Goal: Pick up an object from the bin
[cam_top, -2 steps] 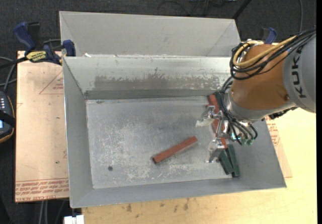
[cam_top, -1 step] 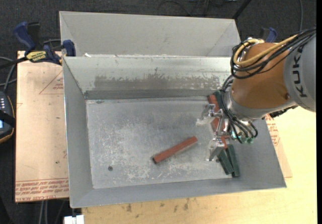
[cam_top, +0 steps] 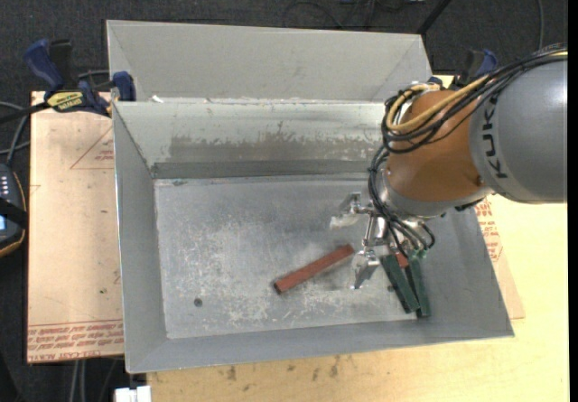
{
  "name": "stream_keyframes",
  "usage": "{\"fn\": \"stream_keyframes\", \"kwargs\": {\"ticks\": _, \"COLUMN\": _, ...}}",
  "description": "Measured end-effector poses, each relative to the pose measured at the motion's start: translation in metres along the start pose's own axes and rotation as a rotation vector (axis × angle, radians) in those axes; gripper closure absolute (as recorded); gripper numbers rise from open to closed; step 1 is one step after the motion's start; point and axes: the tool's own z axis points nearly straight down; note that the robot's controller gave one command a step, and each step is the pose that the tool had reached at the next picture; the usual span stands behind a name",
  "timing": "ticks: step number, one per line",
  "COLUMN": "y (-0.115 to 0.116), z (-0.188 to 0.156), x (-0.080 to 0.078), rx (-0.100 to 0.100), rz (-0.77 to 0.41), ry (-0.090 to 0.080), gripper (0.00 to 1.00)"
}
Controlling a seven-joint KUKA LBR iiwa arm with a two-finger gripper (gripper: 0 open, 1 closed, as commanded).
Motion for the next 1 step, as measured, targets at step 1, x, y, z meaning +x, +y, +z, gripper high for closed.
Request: {"fn": "stream_keyframes", "kwargs": {"ticks": 1, "y": -0.0003, "z": 0.0352, "x": -0.0046, "rx": -0.003, "rz": 0.073, "ry": -0.017, "gripper": 1.00}}
